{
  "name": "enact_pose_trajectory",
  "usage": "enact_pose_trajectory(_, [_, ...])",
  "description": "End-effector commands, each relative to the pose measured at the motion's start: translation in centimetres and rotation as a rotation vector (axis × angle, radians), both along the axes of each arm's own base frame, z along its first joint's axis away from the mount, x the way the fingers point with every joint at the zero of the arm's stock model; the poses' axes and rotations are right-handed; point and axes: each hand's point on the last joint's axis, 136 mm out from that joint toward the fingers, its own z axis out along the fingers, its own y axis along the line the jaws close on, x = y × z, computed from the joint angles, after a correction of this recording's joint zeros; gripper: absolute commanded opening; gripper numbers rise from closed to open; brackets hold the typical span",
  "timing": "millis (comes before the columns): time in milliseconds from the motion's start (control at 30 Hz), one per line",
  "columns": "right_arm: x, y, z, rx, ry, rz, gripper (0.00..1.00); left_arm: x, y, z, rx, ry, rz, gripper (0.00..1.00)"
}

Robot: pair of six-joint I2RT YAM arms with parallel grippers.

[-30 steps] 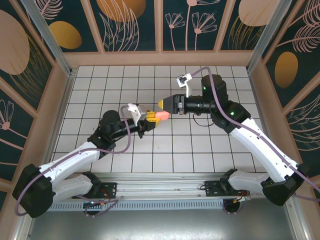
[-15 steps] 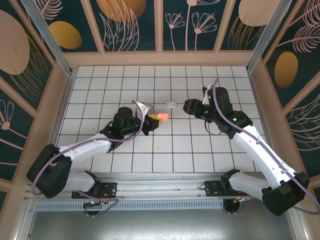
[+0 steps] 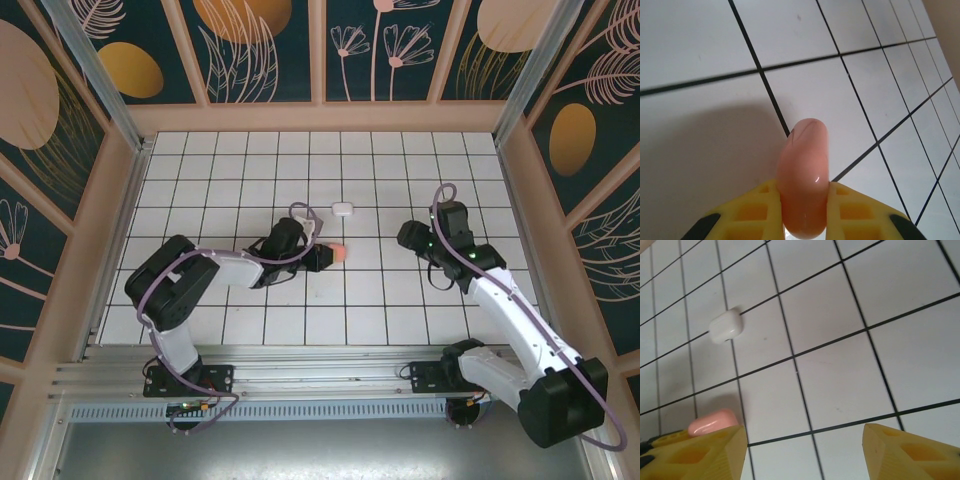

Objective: Insert the wireless bluetooth earbuds into the charging case

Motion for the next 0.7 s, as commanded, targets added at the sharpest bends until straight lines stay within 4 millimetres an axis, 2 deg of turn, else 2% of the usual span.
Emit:
enact_pose_trajectory(0, [0.7, -1.7, -0.2, -0.038, -0.043, -0.062, 0.65, 1.1, -1.5, 1.4, -0.07, -0.004, 0.017, 0.21])
enact_pose_trajectory(67, [0.7, -2.5, -0.6, -0.063, -0.044, -0.085, 0.66, 1.1, -1.5, 0.9, -0.054, 0.01, 0.014, 0.25])
enact_pose_trajectory(167, [1.0, -3.8, -0.6, -0.102, -0.06, -0.129, 0.68, 1.2, -1.1, 0.1, 0.007, 0.013, 0.017, 0.36])
enact_pose_trajectory(333, [1.6, -5.4, 0.1, -0.149, -0.121, -0.167, 0.72, 1.7, 0.0, 0.1, 0.125, -0.032, 0.01, 0.51])
enact_pose_trajectory(400, [2.0, -5.7, 0.6, -0.181, -0.163, -0.153, 0.77, 2.2, 0.4, 0.7, 0.167, -0.066, 0.012, 0.56])
enact_pose_trajectory(567, [2.8, -8.4, 2.0, -0.329, -0.255, -0.216, 0.94, 3.3, 2.0, 2.4, 0.288, -0.152, 0.035, 0.65])
enact_pose_trajectory(633, [3.1, -9.2, 2.2, -0.384, -0.296, -0.227, 0.98, 4.4, 2.5, 4.3, 0.328, -0.213, 0.058, 0.68])
enact_pose_trajectory(667, [3.3, -9.8, 2.3, -0.41, -0.32, -0.24, 0.99, 4.7, 3.1, 4.5, 0.365, -0.234, 0.065, 0.7])
